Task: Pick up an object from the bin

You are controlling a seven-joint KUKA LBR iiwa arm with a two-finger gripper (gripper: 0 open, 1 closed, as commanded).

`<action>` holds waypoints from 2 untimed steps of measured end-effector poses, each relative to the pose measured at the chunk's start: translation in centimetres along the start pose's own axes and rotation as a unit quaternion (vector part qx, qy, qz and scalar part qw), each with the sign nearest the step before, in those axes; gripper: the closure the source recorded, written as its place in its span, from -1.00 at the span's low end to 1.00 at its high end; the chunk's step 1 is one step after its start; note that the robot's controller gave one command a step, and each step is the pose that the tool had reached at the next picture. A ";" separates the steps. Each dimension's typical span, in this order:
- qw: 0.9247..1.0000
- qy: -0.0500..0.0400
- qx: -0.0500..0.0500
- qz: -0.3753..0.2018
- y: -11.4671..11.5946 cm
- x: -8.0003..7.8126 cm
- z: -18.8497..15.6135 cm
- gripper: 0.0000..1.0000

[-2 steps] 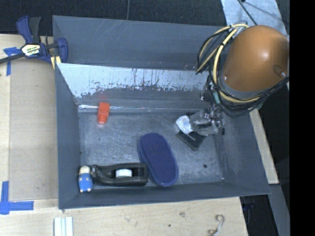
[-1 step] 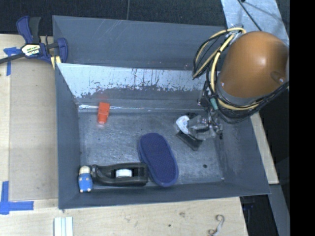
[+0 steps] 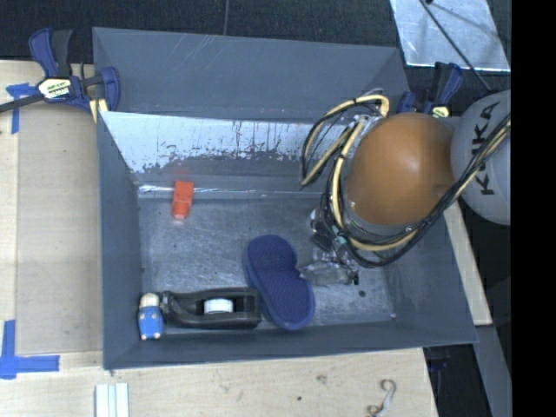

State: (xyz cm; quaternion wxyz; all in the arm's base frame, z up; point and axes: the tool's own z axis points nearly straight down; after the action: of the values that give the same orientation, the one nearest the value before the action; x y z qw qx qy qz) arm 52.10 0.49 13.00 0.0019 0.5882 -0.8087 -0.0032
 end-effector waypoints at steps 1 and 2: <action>1.000 -0.001 0.004 0.003 -0.4 0.2 -0.4 -1.00; 0.987 0.000 0.005 -0.162 -0.1 -2.9 4.3 -1.00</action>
Offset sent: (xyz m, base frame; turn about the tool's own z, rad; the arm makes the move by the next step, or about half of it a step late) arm 0.0000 0.0000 0.0000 0.0000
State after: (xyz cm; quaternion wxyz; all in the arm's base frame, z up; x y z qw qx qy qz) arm 53.05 3.28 8.66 -0.0018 0.7112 -0.7030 0.0001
